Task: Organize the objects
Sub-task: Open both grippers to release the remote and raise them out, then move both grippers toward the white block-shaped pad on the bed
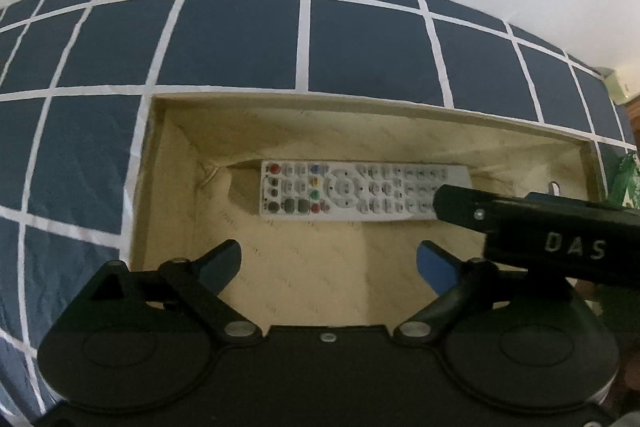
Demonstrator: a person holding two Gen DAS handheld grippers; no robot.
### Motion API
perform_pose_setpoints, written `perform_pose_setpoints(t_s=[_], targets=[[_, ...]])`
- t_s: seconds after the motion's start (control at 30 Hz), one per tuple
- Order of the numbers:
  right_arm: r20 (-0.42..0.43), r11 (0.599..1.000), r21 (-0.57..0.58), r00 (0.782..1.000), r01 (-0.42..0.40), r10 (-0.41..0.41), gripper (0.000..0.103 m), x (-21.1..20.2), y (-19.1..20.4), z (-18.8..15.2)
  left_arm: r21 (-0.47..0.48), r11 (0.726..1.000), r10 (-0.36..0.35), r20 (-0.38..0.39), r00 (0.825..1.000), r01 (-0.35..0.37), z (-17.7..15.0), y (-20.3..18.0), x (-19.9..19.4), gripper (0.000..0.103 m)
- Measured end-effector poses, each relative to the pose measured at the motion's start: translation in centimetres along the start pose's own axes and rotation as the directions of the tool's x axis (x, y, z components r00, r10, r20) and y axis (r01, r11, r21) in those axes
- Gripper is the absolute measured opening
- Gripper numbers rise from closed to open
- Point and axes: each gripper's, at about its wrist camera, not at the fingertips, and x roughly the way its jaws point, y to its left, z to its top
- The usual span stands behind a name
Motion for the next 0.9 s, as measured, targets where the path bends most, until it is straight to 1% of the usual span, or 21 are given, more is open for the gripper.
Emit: perform_pose_setpoints(t_s=[0.13, 0.23, 0.3, 0.33, 0.63, 0.9], targets=[[0.024, 1.0, -0.006, 1.0, -0.003, 0.003, 0.103, -1.9, 0.0, -0.6, -0.009, 1.0, 0.014, 0.02, 1.0, -0.014, -1.0, -0.2, -1.7, 0.096], [0.04, 1.0, -0.008, 0.999, -0.005, 0.006, 0.103, -3.3, 0.1, -1.3, -0.008, 1.0, 0.024, 0.036, 0.999, -0.023, -1.9, -0.4, -2.9, 0.096], [0.047, 1.0, -0.008, 0.999, -0.005, 0.005, 0.103, -4.2, 0.2, -1.7, -0.007, 1.0, 0.031, 0.049, 0.998, -0.03, -2.6, -0.6, -3.8, 0.1], [0.051, 1.0, -0.007, 0.999, -0.005, 0.006, 0.103, -4.6, 0.2, -2.0, -0.007, 0.999, 0.036, 0.06, 0.998, -0.036, -2.9, -0.6, -4.3, 0.103], [0.086, 1.0, 0.004, 0.996, 0.005, -0.005, 0.103, -8.7, 0.1, -5.1, -0.001, 0.998, 0.063, 0.112, 0.992, -0.064, -6.4, -1.6, -8.0, 0.103], [0.119, 1.0, 0.011, 0.993, 0.015, -0.016, 0.103, -12.1, -0.5, -8.5, 0.019, 0.997, 0.074, 0.137, 0.988, -0.077, -9.5, -3.1, -10.4, 0.103]])
